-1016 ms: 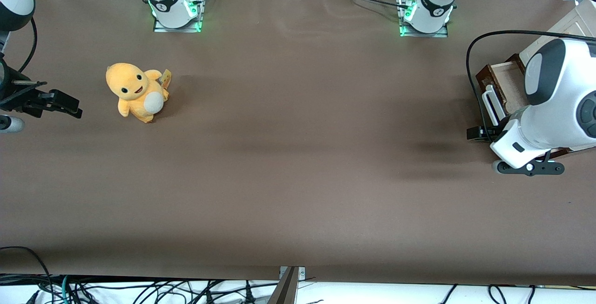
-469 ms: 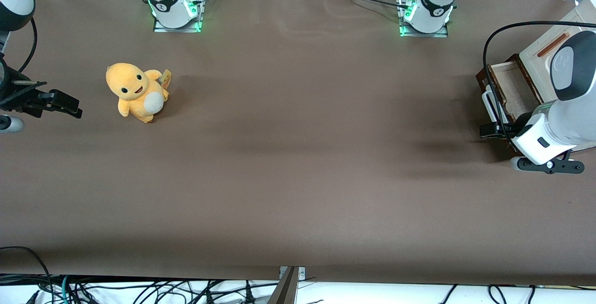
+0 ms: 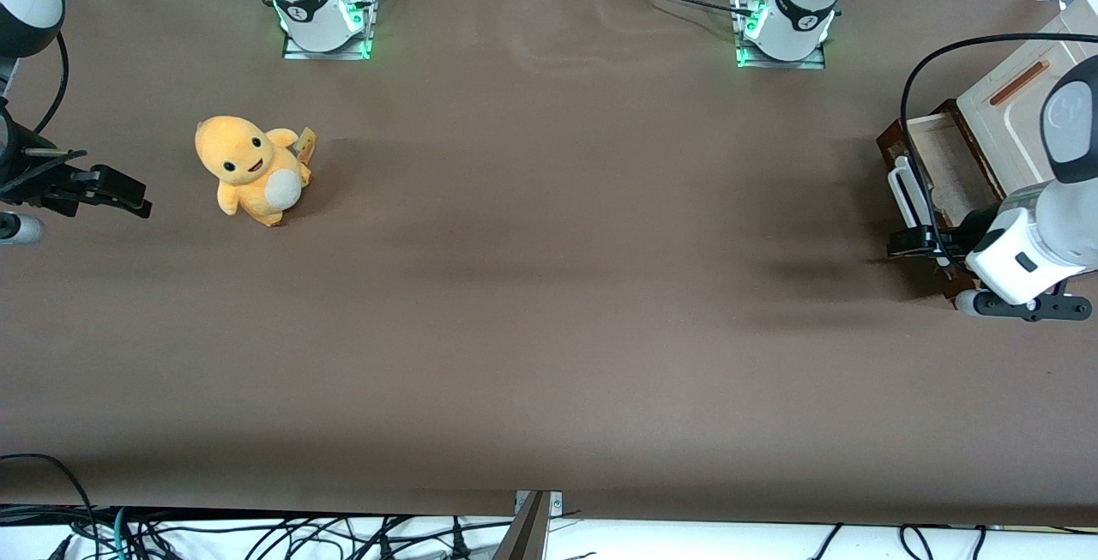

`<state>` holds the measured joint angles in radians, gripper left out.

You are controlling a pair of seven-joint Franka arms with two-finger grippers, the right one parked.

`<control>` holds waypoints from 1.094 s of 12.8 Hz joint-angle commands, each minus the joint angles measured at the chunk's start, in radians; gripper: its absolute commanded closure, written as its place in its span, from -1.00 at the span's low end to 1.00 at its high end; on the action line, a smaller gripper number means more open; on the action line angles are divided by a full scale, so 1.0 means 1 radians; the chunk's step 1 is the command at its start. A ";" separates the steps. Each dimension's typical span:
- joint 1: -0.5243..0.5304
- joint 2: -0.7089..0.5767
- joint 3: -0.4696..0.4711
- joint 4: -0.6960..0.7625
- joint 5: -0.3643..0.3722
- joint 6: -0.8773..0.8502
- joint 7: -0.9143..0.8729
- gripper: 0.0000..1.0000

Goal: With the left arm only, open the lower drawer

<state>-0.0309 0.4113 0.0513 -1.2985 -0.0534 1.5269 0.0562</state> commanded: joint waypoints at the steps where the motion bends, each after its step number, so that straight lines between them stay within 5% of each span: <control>1: 0.011 -0.029 0.002 0.005 -0.028 -0.004 0.047 -1.00; 14: 0.031 -0.019 0.004 0.035 -0.014 0.006 0.109 -1.00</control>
<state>-0.0036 0.3883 0.0538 -1.2737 -0.0540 1.5327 0.1358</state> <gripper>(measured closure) 0.000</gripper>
